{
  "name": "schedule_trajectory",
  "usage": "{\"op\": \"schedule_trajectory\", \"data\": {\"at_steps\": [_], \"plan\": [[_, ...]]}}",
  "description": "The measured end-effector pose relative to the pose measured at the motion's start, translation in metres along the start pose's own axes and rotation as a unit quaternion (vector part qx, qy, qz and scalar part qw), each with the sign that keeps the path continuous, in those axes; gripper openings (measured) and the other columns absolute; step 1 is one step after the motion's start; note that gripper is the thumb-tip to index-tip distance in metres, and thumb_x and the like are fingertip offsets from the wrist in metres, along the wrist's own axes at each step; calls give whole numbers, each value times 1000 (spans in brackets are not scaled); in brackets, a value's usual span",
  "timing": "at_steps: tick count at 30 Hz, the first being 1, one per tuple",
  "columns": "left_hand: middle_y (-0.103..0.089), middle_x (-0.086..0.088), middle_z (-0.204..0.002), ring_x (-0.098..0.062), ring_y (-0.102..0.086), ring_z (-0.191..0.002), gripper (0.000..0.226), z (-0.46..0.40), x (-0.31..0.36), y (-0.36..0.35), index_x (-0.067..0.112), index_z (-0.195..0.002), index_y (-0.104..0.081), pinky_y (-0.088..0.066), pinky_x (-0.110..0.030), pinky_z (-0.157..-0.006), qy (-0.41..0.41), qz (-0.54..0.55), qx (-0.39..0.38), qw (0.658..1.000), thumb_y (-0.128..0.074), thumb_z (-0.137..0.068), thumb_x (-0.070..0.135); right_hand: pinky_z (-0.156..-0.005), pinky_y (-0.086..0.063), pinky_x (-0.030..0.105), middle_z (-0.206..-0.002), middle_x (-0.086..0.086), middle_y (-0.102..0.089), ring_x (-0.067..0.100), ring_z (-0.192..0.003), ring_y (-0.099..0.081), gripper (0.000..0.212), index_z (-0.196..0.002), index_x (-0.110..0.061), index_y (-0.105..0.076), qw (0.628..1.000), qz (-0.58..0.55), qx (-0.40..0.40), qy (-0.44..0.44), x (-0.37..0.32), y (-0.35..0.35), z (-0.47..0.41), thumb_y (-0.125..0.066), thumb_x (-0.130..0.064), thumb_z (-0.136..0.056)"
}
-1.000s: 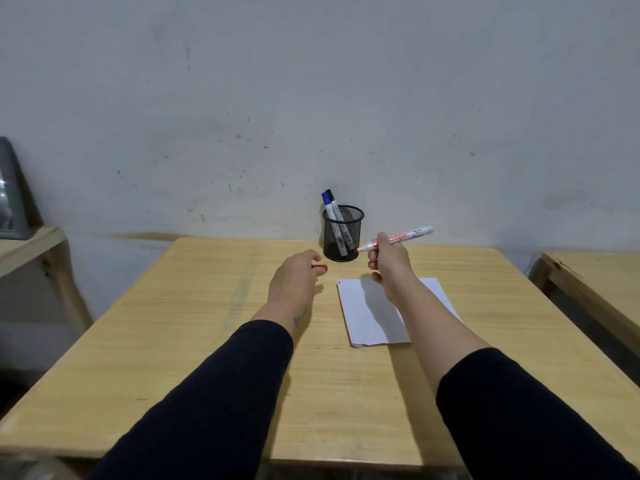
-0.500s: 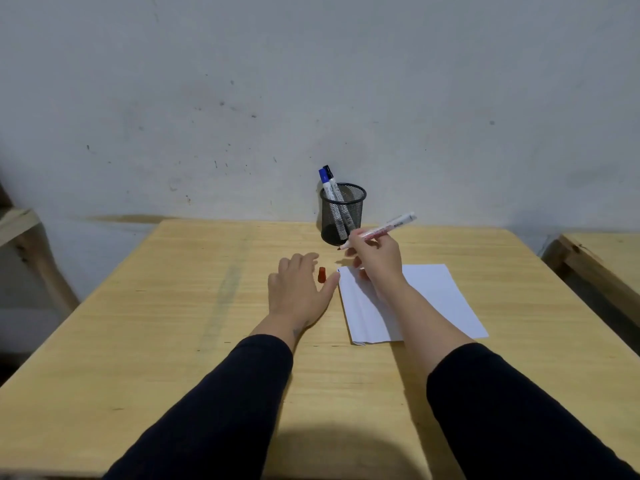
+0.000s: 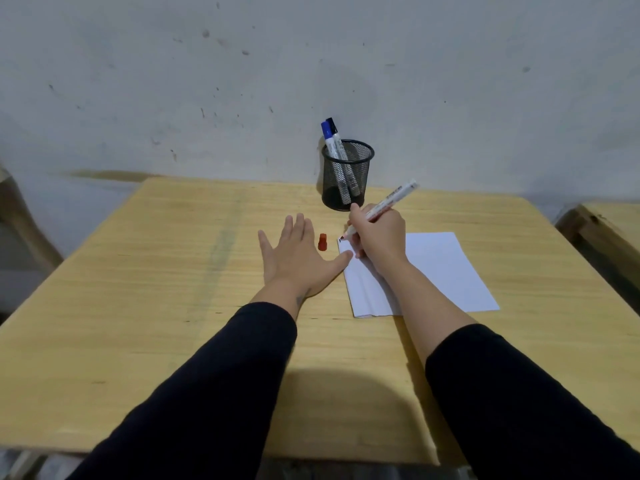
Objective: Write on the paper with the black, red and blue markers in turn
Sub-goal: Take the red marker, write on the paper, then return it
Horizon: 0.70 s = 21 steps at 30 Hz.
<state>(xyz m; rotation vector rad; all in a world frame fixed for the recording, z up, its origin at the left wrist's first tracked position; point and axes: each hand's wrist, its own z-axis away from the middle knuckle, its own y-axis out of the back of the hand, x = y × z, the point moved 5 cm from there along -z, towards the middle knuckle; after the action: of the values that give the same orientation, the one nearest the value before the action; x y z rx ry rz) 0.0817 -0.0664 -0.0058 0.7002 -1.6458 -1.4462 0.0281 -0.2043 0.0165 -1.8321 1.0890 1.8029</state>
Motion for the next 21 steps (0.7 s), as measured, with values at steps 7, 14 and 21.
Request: {"op": "schedule_trajectory", "data": {"at_steps": [7, 14, 21], "plan": [[3, 1, -162, -16, 9, -148, 104, 0, 0, -1, 15, -151, -4, 7, -59, -114, 2, -6, 1, 1000, -23, -75, 83, -44, -53, 28, -65, 13, -69, 16, -43, -59, 30, -69, -7, -63, 1000, 17, 6, 1, 2, -2, -1, -60, -29, -90], [4, 1, -162, -16, 9, -148, 104, 0, 0, 1, 15, -151, -4, 7, -59, -115, 4, -3, -5, 1000, -24, -75, 83, -51, -54, 28, -62, 7, -67, 13, -47, -60, 29, -67, -10, -63, 999, 46, 14, 15, 4, -3, -3, -59, -29, -88], [4, 1, -162, -16, 9, -148, 103, 0, 1, 2, 16, -151, -4, 6, -59, -115, 4, -2, -3, 1000, -22, -75, 83, -39, -48, 20, -62, 8, -65, 11, -41, -57, 28, -70, -6, -64, 999, 5, 31, -7, 0, 3, 2, -56, -25, -89]]}}
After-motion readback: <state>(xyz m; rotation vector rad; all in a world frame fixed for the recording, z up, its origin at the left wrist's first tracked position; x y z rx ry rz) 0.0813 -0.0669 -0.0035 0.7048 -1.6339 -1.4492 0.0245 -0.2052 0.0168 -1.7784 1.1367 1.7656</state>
